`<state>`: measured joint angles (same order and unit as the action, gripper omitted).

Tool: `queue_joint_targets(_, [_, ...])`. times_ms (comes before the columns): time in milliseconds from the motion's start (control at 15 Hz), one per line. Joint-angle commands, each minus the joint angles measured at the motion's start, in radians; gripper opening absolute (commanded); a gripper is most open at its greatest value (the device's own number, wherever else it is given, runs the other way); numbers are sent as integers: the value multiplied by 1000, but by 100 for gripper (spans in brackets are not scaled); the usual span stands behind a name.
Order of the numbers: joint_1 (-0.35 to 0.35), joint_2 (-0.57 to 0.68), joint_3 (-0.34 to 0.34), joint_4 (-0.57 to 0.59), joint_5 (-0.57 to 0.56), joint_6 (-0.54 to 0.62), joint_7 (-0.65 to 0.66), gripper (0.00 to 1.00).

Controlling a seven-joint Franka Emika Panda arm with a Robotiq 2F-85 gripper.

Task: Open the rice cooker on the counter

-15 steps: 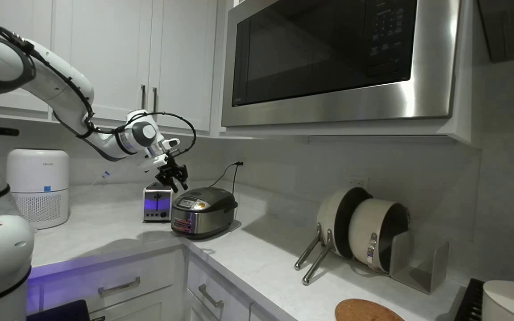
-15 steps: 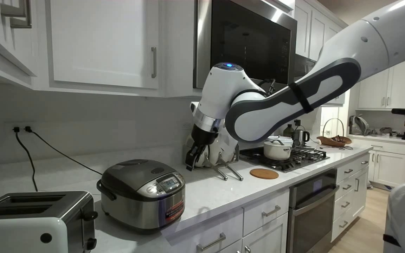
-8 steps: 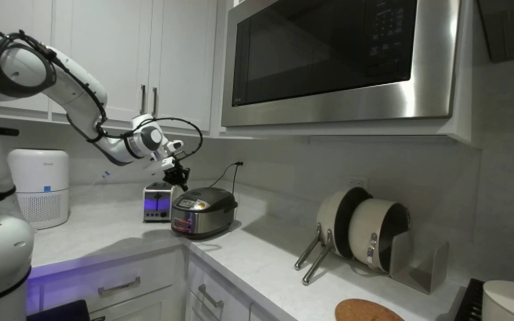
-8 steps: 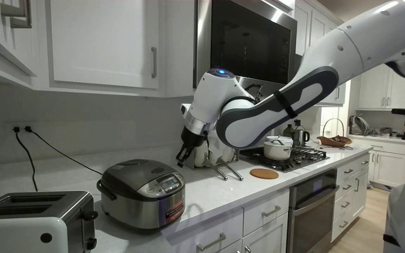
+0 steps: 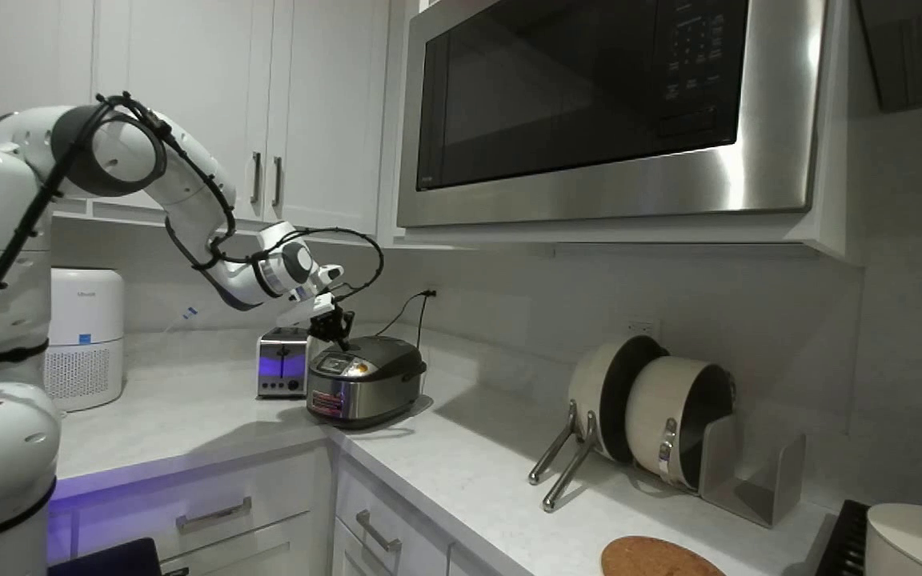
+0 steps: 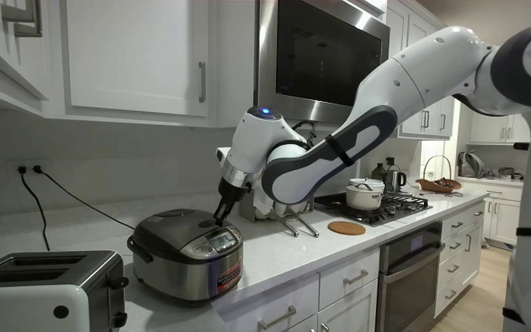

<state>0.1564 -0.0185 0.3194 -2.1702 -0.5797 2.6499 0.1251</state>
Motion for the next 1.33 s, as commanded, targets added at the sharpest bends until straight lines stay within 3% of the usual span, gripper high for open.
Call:
queue_joint_targets(0, [3,75,3,90,-58,-4,18,0])
queue_joint_targets(667, [12,141,1,158,-88,0,4,0])
queue_joint_targets(733, [50,143,-38,159,-69,3,-13,0])
queue_joint_targets(1267, [79,165,-70,168,-11,2,-51,0])
